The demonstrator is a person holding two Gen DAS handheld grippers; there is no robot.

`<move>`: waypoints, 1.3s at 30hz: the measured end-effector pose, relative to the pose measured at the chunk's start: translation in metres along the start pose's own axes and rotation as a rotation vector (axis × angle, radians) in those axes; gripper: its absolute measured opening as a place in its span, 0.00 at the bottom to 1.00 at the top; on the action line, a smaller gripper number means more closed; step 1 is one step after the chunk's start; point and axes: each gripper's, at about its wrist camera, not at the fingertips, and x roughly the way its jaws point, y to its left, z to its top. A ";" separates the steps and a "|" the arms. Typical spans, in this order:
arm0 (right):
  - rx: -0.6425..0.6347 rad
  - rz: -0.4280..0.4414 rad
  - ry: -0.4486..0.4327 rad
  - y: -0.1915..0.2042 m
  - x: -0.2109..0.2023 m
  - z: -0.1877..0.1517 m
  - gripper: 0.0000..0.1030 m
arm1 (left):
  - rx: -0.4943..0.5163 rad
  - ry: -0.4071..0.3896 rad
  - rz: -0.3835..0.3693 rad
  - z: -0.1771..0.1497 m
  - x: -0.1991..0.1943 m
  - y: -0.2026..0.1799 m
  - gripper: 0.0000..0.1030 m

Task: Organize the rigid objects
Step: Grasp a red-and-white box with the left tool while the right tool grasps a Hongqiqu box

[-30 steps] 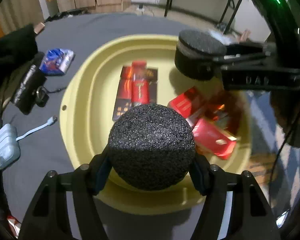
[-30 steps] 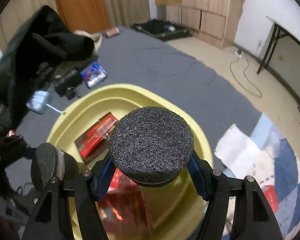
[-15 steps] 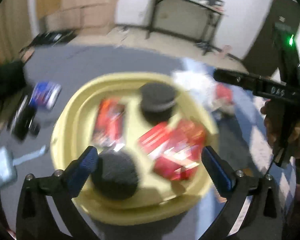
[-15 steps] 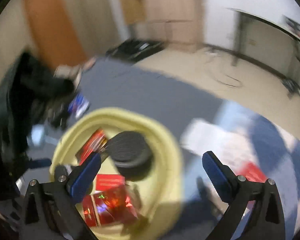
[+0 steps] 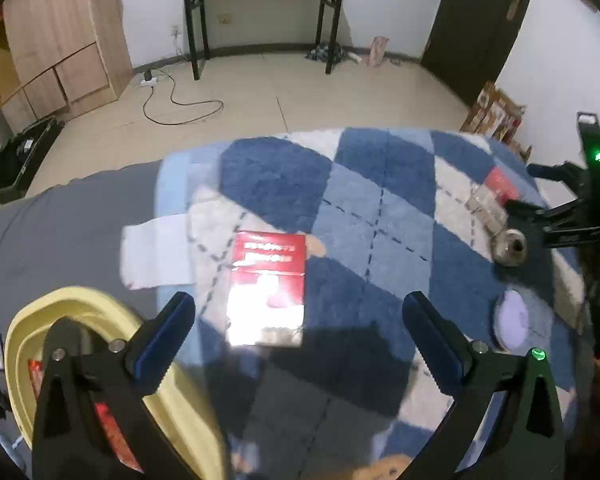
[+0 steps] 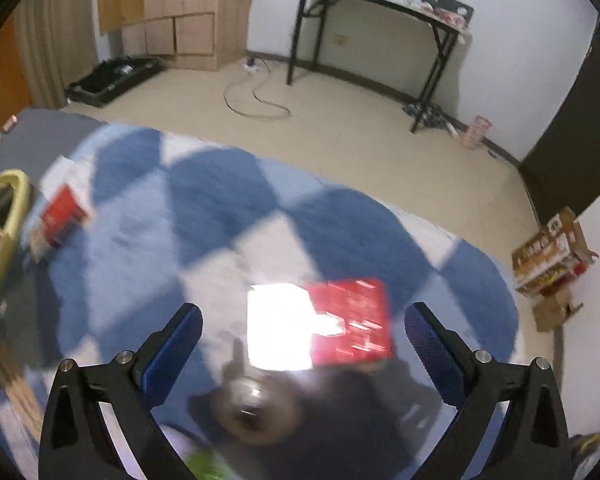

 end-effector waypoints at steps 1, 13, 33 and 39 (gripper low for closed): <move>0.002 0.008 0.003 -0.001 0.003 -0.005 1.00 | 0.000 0.014 0.007 0.002 0.008 -0.003 1.00; -0.053 0.105 0.050 -0.016 0.031 -0.022 1.00 | -0.016 0.102 0.088 0.004 0.068 -0.003 1.00; -0.103 0.139 -0.115 0.023 -0.008 0.004 0.85 | -0.177 -0.111 0.010 -0.015 -0.031 0.033 0.55; -0.285 0.423 -0.168 0.169 -0.061 0.037 0.86 | -0.302 -0.073 0.230 -0.058 -0.096 0.152 0.55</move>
